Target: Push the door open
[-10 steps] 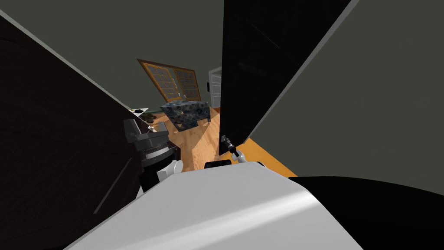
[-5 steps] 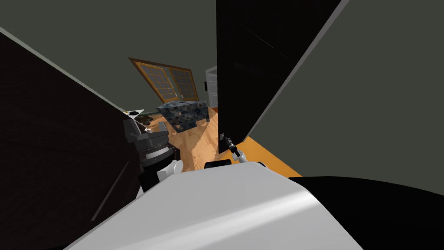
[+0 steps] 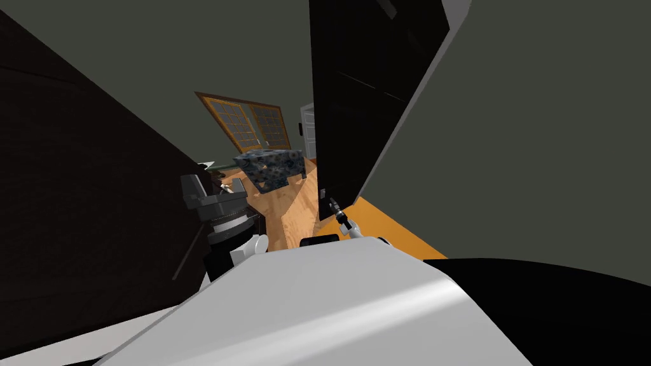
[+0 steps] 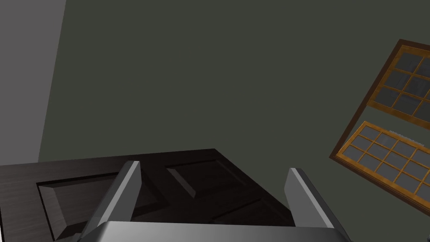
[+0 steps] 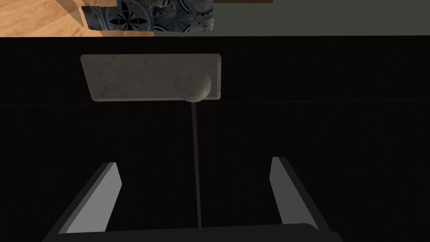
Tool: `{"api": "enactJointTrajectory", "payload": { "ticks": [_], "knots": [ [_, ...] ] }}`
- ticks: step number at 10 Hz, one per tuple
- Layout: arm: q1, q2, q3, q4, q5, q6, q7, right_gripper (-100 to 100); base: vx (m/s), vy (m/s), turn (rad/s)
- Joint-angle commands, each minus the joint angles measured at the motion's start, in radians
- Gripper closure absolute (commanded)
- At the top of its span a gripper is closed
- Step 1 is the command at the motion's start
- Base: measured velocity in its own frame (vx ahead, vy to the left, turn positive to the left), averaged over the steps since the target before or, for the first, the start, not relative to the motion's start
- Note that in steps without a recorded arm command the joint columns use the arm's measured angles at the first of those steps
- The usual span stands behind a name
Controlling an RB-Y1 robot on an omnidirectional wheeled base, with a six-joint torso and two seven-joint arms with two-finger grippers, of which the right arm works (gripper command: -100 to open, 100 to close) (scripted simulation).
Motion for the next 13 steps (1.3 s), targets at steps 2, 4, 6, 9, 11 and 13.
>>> {"api": "enactJointTrajectory", "payload": {
  "ticks": [2, 4, 6, 9, 11, 13],
  "knots": [
    [0.001, -0.001, -0.003, 0.001, -0.003, -0.002, 0.006, -100, 0.007, 0.011, 0.013],
    [0.001, -0.001, -0.006, 0.003, -0.005, -0.004, 0.012, -100, 0.163, 0.064, 0.029],
    [0.002, 0.003, -0.011, 0.005, -0.009, -0.008, 0.021, -100, 0.211, 0.087, 0.025],
    [0.003, 0.014, -0.017, 0.008, -0.015, -0.012, 0.034, -100, 0.18, 0.073, 0.032],
    [0.001, 0.012, -0.016, 0.01, -0.014, -0.012, 0.031, 100, 0.03, 0.017, -0.004],
    [0.001, 0.012, -0.016, 0.01, -0.014, -0.012, 0.031, 100, -0.024, -0.015, 0.012]
  ]
}}
